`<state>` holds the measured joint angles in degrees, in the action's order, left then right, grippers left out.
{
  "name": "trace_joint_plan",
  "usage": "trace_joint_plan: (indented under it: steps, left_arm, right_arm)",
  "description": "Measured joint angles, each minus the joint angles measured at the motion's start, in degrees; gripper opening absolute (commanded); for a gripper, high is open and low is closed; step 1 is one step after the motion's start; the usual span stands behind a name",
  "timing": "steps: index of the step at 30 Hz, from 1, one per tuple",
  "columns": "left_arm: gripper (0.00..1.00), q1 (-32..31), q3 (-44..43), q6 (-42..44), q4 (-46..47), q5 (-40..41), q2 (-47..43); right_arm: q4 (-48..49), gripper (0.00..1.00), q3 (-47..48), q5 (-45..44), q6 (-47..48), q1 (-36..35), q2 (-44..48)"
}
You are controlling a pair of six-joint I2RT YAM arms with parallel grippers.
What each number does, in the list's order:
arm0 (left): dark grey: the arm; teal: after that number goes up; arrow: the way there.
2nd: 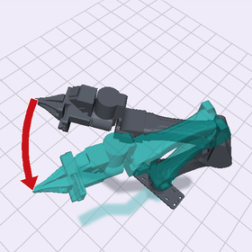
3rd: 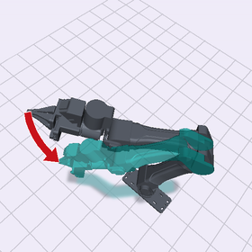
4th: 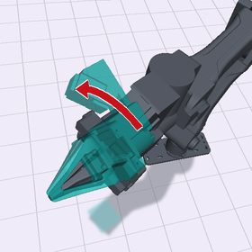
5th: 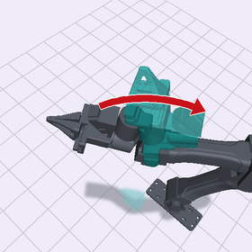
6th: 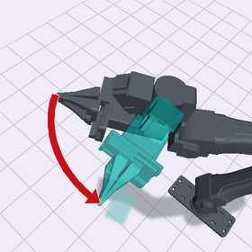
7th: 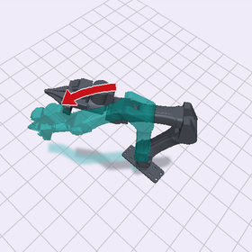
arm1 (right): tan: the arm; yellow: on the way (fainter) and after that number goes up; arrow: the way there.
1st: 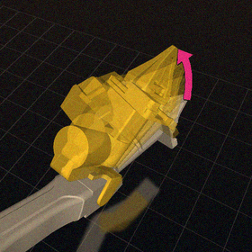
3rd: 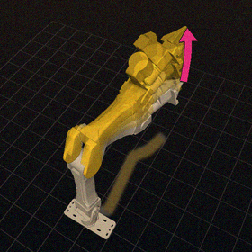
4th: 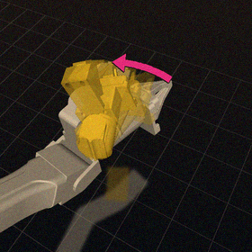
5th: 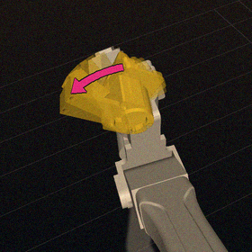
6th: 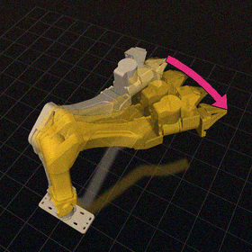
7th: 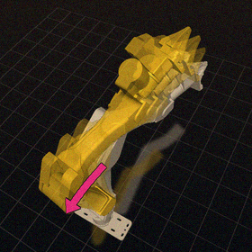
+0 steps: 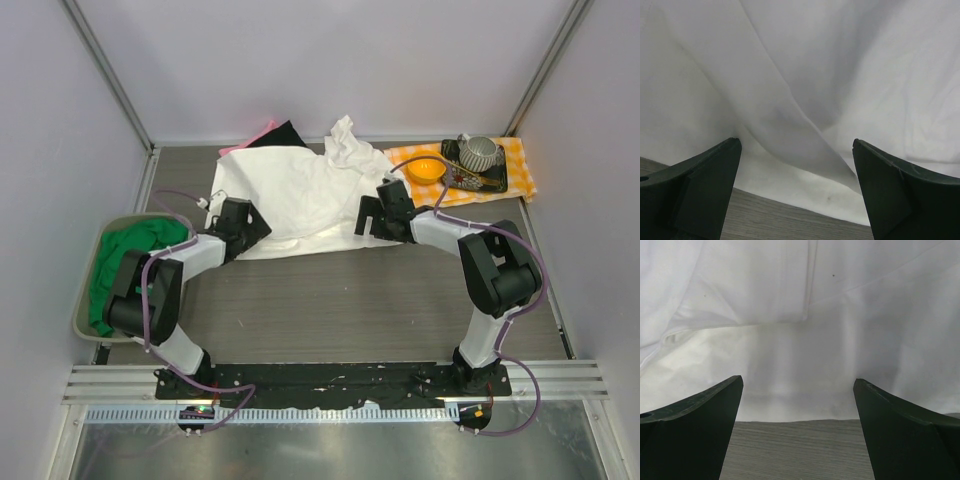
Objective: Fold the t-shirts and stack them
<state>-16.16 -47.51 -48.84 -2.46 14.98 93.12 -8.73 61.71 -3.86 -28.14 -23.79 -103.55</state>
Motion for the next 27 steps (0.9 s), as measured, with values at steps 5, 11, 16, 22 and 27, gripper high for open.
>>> trace_joint_plan:
  steps: [5,11,16,22,27]
  left_arm:
    - [1.00,0.0,3.2,-0.3,1.1,0.2,-2.6]
    - [1.00,-0.1,8.8,-0.5,0.4,-0.1,-8.6]
    - [1.00,-2.2,13.9,-1.4,-2.1,-0.2,-15.4]
    - [1.00,-5.7,20.8,-4.2,-8.0,0.0,-27.3]
    - [1.00,-10.3,25.4,-8.2,-16.0,1.8,-38.3]
  right_arm:
    - [2.5,1.00,-2.0,-1.2,-0.2,-0.2,0.7]
    - [7.5,1.00,-6.5,-2.9,-1.2,-0.5,2.7]
    - [10.6,1.00,-12.6,-4.1,-3.5,-1.5,7.1]
    - [8.4,1.00,-23.1,-8.1,-8.3,-6.4,17.8]
    - [1.2,1.00,-28.9,-12.5,-15.0,-14.0,26.9]
